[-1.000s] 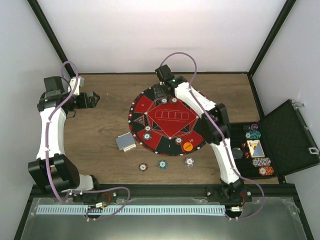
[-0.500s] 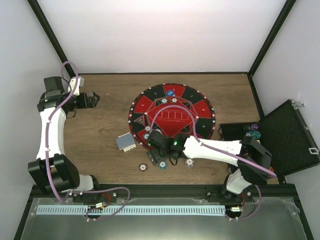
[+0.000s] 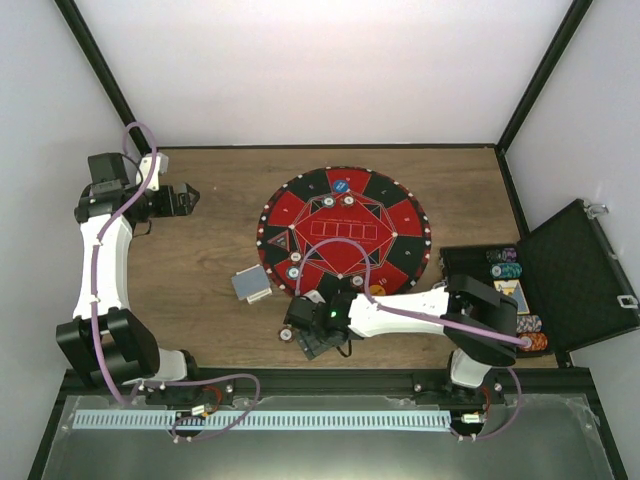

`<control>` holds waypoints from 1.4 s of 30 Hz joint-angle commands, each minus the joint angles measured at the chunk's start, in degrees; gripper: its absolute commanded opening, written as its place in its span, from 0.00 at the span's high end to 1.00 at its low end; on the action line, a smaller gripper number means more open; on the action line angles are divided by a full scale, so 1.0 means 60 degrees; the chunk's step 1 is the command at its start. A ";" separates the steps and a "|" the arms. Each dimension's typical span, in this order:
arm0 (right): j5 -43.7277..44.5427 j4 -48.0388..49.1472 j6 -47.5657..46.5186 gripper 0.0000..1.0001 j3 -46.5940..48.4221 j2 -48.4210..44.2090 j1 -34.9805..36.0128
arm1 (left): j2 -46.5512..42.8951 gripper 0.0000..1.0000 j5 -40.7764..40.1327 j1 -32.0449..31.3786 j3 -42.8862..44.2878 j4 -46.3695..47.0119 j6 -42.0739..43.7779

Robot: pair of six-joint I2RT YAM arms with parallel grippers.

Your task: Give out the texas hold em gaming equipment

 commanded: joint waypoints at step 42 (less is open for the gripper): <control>-0.0328 0.0273 -0.0981 0.36 0.0327 0.0705 -0.0822 | -0.0068 0.00 -0.0013 0.0040 0.0044 0.0071 0.0130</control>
